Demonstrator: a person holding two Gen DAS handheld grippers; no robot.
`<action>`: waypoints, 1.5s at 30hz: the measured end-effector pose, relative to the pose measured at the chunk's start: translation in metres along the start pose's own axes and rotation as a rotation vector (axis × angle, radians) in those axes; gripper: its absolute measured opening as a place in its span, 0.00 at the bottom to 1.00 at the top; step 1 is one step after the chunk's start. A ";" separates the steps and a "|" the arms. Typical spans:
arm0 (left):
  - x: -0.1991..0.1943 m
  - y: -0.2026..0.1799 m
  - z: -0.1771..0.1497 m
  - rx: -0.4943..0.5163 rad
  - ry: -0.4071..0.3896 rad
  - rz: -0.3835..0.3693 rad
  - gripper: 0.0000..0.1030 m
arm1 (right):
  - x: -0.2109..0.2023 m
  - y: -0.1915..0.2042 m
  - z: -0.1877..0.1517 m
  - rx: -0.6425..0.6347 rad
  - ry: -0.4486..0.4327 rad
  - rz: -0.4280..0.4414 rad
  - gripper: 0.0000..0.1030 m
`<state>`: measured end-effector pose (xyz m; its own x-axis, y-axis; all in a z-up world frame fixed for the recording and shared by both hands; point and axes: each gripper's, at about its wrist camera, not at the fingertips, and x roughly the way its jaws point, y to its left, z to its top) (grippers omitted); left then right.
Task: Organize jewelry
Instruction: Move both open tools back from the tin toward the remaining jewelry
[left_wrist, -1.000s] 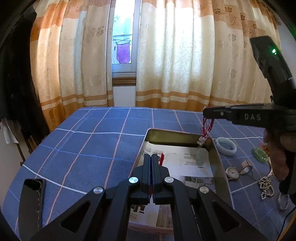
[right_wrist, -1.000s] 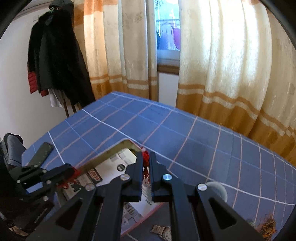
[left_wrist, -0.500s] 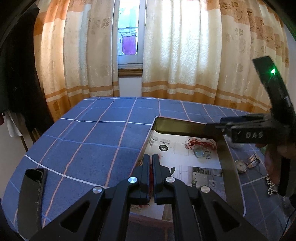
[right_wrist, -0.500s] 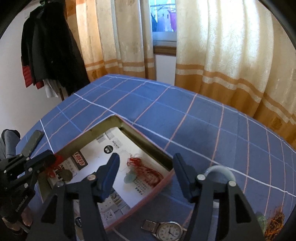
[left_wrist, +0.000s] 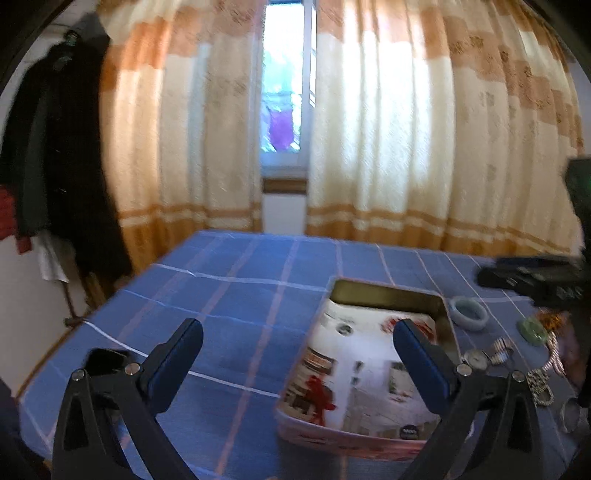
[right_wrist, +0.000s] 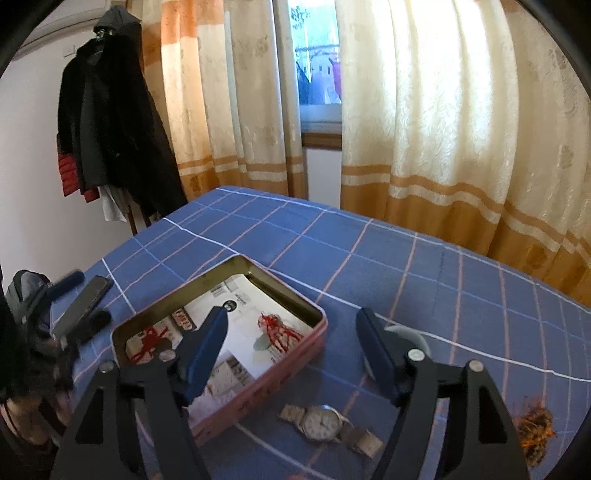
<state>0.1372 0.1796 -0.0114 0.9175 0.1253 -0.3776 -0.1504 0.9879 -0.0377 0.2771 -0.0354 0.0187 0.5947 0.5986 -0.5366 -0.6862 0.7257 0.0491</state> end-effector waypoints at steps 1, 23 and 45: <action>-0.004 0.003 0.002 -0.003 -0.009 0.009 0.99 | -0.004 -0.001 -0.002 0.001 -0.005 -0.004 0.73; -0.040 -0.079 -0.034 0.081 0.025 -0.109 0.99 | -0.097 -0.056 -0.119 0.146 -0.012 -0.160 0.73; -0.030 -0.168 -0.069 0.147 0.158 -0.293 0.99 | -0.131 -0.069 -0.212 0.249 0.030 -0.192 0.94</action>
<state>0.1094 0.0038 -0.0576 0.8438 -0.1691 -0.5093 0.1750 0.9839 -0.0366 0.1577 -0.2360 -0.0931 0.6884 0.4345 -0.5807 -0.4364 0.8877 0.1469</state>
